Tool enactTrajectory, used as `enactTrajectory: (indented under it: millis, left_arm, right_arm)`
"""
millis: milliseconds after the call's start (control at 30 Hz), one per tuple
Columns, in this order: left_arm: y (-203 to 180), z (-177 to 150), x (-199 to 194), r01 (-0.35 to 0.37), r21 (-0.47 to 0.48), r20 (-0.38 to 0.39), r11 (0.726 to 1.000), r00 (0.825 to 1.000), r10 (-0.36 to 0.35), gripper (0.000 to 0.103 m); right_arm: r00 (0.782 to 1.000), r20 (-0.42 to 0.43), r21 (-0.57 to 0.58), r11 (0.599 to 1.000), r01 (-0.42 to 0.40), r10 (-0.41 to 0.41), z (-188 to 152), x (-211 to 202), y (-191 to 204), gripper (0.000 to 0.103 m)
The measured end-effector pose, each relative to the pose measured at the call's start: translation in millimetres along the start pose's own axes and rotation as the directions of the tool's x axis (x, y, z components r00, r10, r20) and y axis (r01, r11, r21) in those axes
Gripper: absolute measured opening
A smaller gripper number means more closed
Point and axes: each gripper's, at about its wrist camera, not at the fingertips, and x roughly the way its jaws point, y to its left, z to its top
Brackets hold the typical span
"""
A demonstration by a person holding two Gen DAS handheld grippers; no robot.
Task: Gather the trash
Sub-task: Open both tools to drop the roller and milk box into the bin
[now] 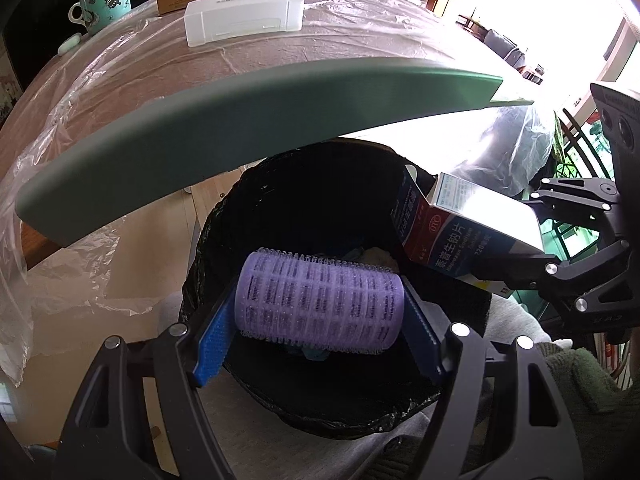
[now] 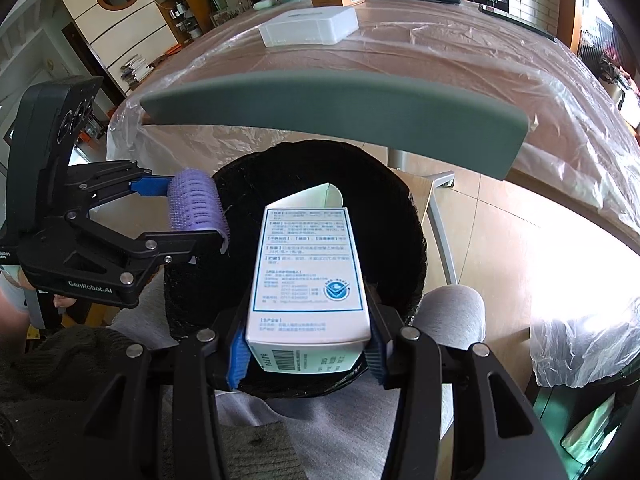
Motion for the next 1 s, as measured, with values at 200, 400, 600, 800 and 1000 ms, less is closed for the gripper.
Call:
enactTrajectory:
  millis: [200,400,600,800,1000]
  left_arm:
    - [-1.8,2.4,9.5,-0.021,0.007,-0.016,1.000,1.000,0.021,0.075]
    - [-1.6,3.2,15.5,-0.033,0.012,-0.019,0.999,0.999,0.033,0.075]
    - [0.2,5.4,19.7,-0.045,0.014,-0.023,0.999,0.999,0.045,0.075]
    - [3.5,4.1,21.6,-0.005,0.006,-0.013,1.000,1.000,0.005,0.076]
    - [15.3,1.7,18.0,0.050,-0.032,-0.007,0.998,0.999,-0.050,0.086]
  right_arm:
    - [1.000,-0.014,-0.024,0.999,0.027,-0.027,2.9,10.4,3.9,0.046]
    - [0.999,-0.033,-0.037,0.999,0.039,-0.040,3.8,22.4,7.0,0.046]
    - [0.998,-0.043,-0.033,0.998,0.054,-0.055,4.8,29.6,6.9,0.046]
    - [0.997,-0.040,-0.025,0.997,0.070,-0.071,3.0,31.4,3.9,0.048]
    - [0.996,0.000,-0.050,0.995,0.091,-0.091,-1.4,13.7,4.2,0.062]
